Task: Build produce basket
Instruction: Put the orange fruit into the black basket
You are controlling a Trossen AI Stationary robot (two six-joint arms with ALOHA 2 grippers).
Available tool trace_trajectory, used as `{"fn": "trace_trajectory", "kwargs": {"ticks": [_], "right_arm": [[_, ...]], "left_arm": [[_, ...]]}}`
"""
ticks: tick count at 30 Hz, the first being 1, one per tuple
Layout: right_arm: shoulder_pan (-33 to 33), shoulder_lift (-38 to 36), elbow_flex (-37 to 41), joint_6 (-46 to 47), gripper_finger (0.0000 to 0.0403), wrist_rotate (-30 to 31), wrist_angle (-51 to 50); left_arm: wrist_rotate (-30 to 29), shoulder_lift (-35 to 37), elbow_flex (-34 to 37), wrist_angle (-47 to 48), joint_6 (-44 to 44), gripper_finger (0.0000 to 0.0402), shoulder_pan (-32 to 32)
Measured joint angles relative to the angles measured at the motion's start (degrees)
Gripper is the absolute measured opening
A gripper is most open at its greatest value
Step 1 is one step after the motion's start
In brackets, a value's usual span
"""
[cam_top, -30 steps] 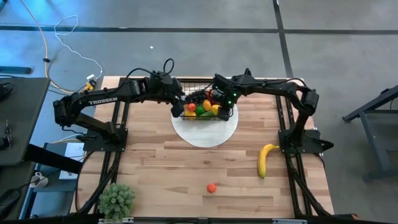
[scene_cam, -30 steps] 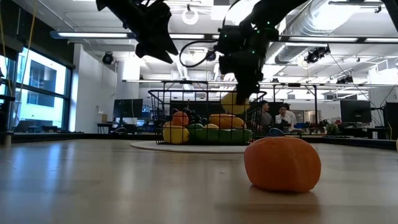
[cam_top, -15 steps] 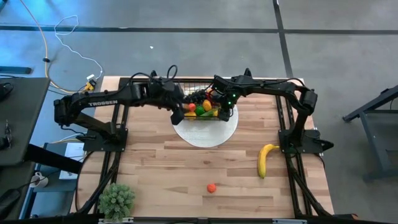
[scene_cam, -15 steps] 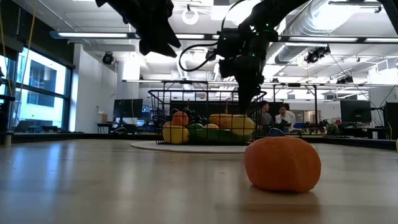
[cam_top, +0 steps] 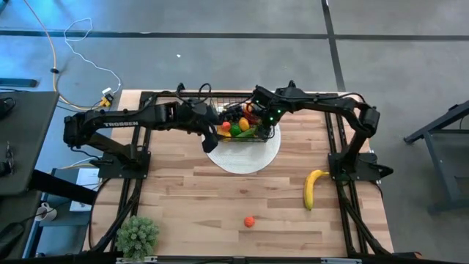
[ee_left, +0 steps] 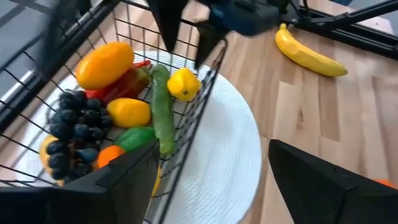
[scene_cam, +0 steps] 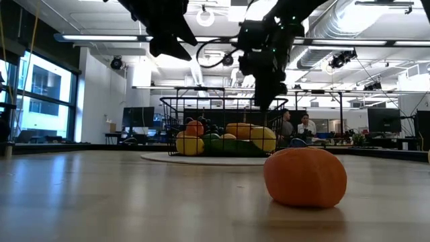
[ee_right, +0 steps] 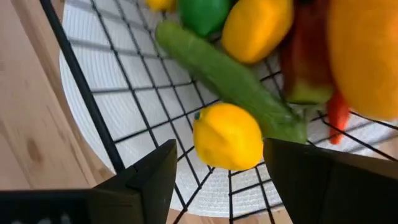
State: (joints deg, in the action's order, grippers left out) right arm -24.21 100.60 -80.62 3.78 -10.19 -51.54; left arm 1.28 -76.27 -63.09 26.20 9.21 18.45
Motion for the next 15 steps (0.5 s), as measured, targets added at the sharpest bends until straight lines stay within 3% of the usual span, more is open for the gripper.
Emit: {"fn": "trace_trajectory", "kwargs": {"ticks": [7, 15], "right_arm": [[0.77, -4.80, 0.00, 10.55, 0.0216, 1.22, -0.06], [5.99, -9.76, 0.00, 25.22, 0.0216, 4.90, -0.05]], "left_arm": [[-0.05, 0.00, 0.00, -1.17, 1.31, 0.0291, -4.32], [-0.71, 0.00, 0.00, -3.35, 3.09, 0.0291, -12.24]]}}
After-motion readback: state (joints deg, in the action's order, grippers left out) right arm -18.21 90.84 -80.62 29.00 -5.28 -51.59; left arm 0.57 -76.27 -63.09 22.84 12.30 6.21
